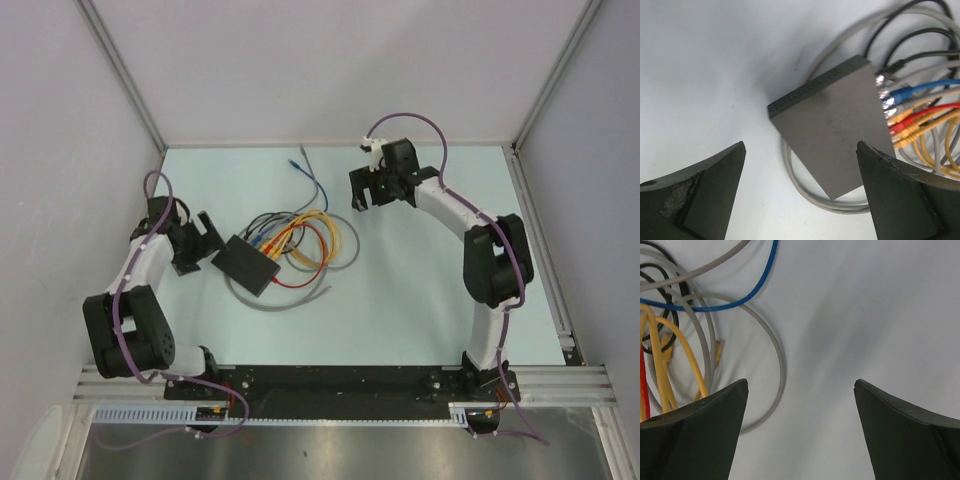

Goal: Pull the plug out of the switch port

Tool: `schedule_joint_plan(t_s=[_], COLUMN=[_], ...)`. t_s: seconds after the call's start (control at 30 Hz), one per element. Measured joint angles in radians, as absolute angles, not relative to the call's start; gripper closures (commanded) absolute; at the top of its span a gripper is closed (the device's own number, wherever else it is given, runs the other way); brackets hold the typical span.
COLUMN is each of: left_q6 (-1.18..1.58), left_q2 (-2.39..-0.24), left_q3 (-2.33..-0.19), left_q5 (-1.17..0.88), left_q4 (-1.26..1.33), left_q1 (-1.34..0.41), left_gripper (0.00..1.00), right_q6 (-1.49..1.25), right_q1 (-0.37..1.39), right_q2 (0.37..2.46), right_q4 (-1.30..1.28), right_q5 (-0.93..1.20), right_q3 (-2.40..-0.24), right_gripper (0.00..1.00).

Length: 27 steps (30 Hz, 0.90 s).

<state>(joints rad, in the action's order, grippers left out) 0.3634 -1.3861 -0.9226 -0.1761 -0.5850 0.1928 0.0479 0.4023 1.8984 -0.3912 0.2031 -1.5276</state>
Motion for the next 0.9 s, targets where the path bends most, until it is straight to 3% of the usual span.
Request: schedule_joint_plan(t_s=[0.13, 0.27, 0.3, 0.63, 0.9], left_q6=[0.414, 0.438, 0.440, 0.445, 0.439], left_q2=[-1.427, -1.465, -1.474, -1.554, -1.633], left_q3=[-0.891, -0.873, -0.873, -0.873, -0.921], left_q5=[-0.201, -0.254, -0.268, -0.354, -0.370], left_q4=[-0.586, -0.576, -0.572, -0.493, -0.454], left_q1=[0.242, 0.247, 0.247, 0.247, 0.190], left_gripper=[0.02, 0.05, 0.06, 0.10, 0.11], right_q6=[-0.046, -0.117, -0.126, -0.131, -0.102], right_q1=[0.402, 0.398, 0.398, 0.441, 0.482], right_q2=[1.995, 2.054, 2.065, 2.143, 2.079], right_q4=[-0.387, -0.381, -0.382, -0.382, -0.322], right_q5=[0.226, 0.281, 0.287, 0.297, 0.260], right_q3=[-1.617, -1.656, -1.657, -1.596, -1.449], right_gripper=[0.20, 0.42, 0.44, 0.47, 0.57])
